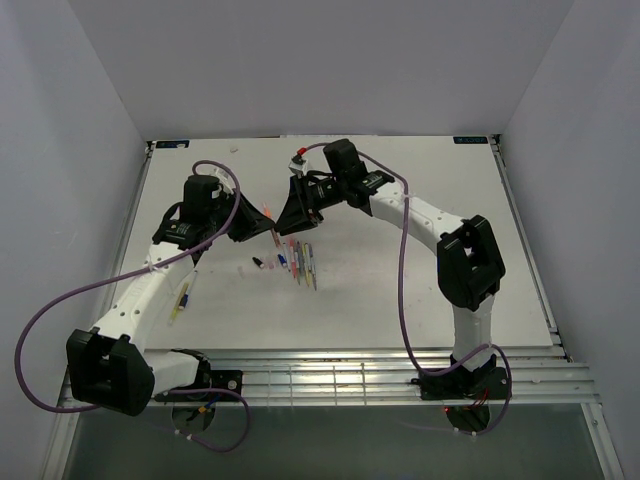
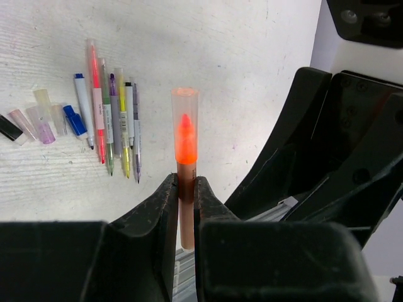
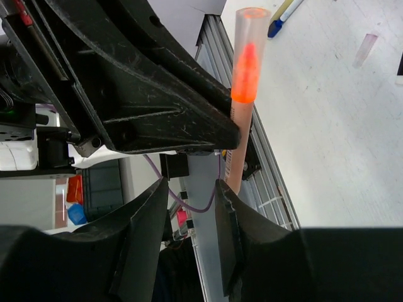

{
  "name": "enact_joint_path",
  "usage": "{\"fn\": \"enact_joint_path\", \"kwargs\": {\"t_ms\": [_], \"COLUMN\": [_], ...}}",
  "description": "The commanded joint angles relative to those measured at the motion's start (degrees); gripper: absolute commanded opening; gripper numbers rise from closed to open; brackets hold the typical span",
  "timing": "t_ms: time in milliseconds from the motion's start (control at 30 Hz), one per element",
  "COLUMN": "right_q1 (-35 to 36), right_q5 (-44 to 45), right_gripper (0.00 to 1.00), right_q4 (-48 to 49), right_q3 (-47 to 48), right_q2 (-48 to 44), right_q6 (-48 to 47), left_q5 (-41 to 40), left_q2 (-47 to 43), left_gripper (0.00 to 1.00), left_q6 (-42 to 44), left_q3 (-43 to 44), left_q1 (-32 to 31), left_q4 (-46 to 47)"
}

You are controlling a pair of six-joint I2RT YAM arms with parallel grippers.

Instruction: Open the pen caps

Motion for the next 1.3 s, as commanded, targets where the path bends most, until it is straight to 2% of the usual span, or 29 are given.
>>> {"fn": "enact_joint_path", "kwargs": {"t_ms": [0, 200, 367, 800, 1267], "right_q1": [0.43, 0.87, 0.87, 1.84, 2.72], "right_q5": [-0.31, 0.48, 2.41, 0.74, 2.15], "right_gripper": [0.42, 0.41, 0.4, 0.39, 0.35], "right_q4": [2.78, 1.12, -6.0, -3.9, -0.21], "right_q3": [0.56, 0.29, 2.58, 7.32, 3.81], "right_q2": [-0.82, -0.3, 1.55, 4.98, 4.98], "right_q6": [1.02, -0.56, -4.78, -1.36, 0.4], "left_q5": [-1.59, -2.21, -2.39, -1.24, -1.68], "left_q2": [-1.84, -1.75, 0.09, 3.34, 3.79], "left_gripper": [0.0, 0.0, 0.0, 0.0, 0.0], "left_q6": [-1.77, -1.34, -0.1, -0.89, -2.91], "left_q3": [2.08, 2.86, 5.06, 6.56, 7.18], "left_q1": [-0.18, -0.18, -0.18, -0.18, -0.26], "left_q4": [-0.88, -1.23, -2.46, -2.02, -1.85]}}
